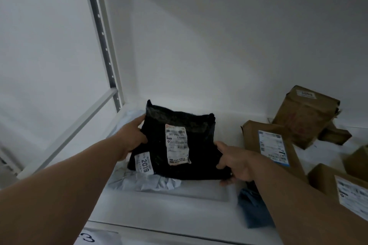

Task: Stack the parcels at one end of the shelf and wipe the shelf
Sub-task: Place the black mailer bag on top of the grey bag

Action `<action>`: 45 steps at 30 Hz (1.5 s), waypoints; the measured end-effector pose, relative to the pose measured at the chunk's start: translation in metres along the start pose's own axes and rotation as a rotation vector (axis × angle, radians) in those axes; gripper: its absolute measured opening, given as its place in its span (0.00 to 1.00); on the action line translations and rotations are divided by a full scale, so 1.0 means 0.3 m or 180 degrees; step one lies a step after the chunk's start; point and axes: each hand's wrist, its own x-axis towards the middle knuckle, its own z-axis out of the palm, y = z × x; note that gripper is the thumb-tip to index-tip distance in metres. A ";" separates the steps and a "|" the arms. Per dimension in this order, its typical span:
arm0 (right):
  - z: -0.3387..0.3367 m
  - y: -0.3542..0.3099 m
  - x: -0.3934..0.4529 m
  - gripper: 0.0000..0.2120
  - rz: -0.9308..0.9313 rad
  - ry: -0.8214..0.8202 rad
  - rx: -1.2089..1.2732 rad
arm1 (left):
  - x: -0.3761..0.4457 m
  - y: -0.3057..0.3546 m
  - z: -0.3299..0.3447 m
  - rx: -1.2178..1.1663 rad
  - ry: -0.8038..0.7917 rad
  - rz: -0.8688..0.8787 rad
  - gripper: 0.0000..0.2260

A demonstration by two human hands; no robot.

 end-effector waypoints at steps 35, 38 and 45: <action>-0.021 -0.112 0.140 0.29 -0.0903 0.1709 -0.0649 | 0.243 0.031 0.067 0.1835 0.0951 0.1005 0.21; 0.048 -0.176 0.149 0.31 -0.1141 0.1587 -0.0591 | 0.237 0.012 -0.001 0.1822 0.1188 0.0904 0.17; 0.231 -0.260 0.200 0.29 -0.1436 0.1134 -0.0668 | 0.252 -0.067 -0.198 0.2321 0.1305 0.0224 0.22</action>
